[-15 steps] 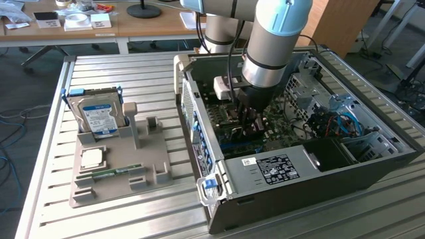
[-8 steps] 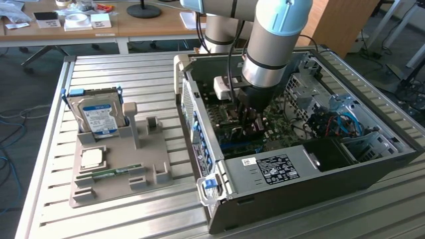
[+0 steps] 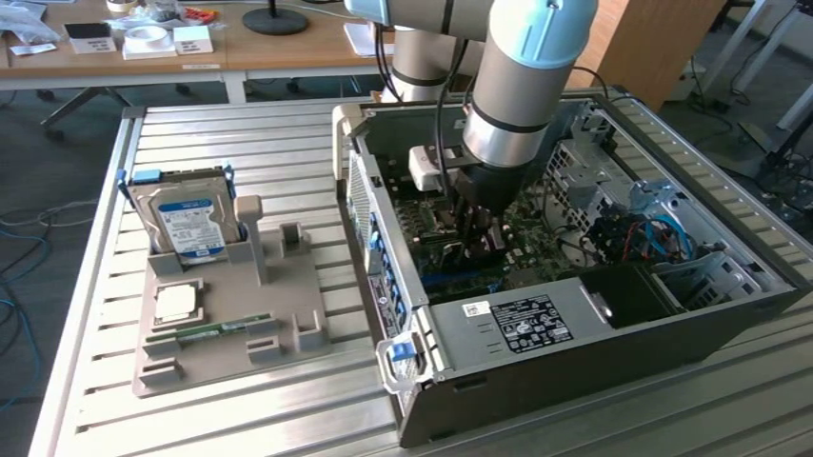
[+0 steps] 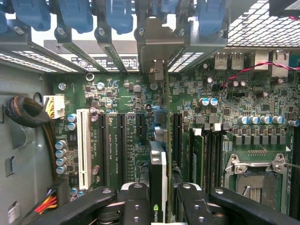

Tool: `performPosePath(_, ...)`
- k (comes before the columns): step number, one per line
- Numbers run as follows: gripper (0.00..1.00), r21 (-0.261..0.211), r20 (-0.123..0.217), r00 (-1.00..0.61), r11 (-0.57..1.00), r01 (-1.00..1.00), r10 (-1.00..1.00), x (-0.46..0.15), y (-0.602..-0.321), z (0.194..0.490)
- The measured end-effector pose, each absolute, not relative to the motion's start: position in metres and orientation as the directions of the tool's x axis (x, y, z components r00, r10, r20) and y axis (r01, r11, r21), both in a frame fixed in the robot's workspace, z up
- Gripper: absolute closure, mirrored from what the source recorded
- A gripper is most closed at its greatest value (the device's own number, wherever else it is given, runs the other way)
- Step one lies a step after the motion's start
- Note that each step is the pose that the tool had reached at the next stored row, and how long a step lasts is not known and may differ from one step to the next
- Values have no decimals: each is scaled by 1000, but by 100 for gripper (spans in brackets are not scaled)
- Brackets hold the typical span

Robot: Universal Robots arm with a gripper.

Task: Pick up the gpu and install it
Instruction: 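Insert the gpu into the slot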

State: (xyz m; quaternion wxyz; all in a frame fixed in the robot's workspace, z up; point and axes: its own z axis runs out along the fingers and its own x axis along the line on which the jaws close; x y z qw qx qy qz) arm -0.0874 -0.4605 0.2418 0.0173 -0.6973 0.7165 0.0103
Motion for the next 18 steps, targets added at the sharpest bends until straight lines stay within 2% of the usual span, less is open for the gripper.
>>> performPosePath(18,73,-10,-39,-27,27,-1000,-999,-90,-460,238)
